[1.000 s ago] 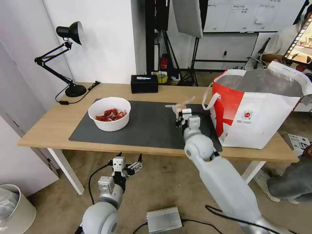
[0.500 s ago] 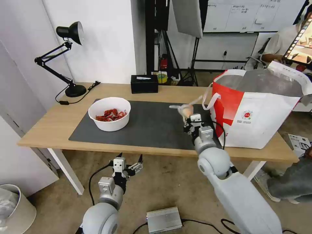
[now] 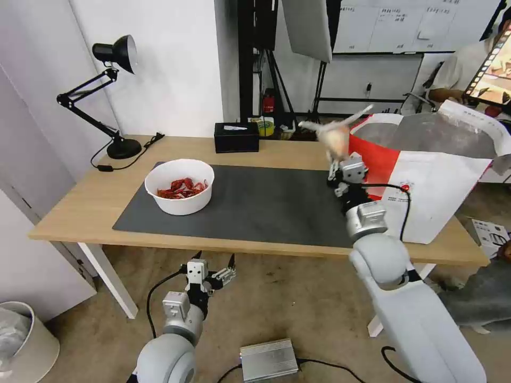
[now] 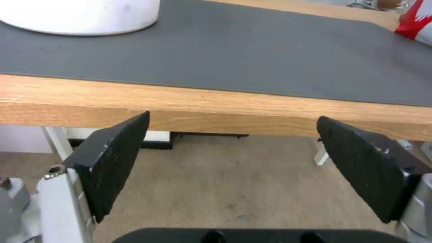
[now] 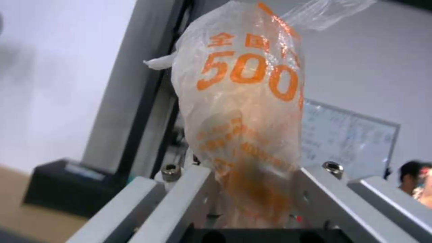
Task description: Pick up the trash from the table and place it into the takeout bag.
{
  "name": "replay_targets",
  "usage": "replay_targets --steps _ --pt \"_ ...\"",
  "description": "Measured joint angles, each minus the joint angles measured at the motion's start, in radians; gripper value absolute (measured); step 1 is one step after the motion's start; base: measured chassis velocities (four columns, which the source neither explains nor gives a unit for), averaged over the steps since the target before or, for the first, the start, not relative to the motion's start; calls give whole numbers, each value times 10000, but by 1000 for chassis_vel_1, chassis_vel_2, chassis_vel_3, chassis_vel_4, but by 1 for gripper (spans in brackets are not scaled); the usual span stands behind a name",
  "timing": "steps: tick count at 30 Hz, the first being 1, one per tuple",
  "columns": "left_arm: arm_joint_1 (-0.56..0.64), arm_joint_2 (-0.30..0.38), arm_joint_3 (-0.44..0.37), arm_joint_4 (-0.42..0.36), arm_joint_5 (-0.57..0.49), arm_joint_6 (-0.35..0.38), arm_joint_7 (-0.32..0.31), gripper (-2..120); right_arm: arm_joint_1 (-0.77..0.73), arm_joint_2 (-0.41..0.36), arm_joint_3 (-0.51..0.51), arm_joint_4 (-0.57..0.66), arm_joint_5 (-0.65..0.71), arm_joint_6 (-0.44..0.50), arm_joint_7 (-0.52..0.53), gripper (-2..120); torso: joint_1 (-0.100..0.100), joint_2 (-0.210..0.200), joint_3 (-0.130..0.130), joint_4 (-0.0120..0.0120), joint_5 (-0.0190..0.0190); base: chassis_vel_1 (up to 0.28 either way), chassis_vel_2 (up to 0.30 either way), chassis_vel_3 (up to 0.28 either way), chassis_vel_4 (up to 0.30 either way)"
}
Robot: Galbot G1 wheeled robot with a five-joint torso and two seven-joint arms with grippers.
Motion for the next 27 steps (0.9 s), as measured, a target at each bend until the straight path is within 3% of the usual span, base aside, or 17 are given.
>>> replay_targets --steps 12,27 --pt "144 -41 20 -33 100 -20 6 100 61 -305 1050 309 -23 271 390 5 0 0 0 0 0 0 0 0 0" --pt "186 -50 140 29 193 -162 27 100 535 -1202 2125 -206 2349 -725 1052 5 0 0 0 0 1 0 0 0 0"
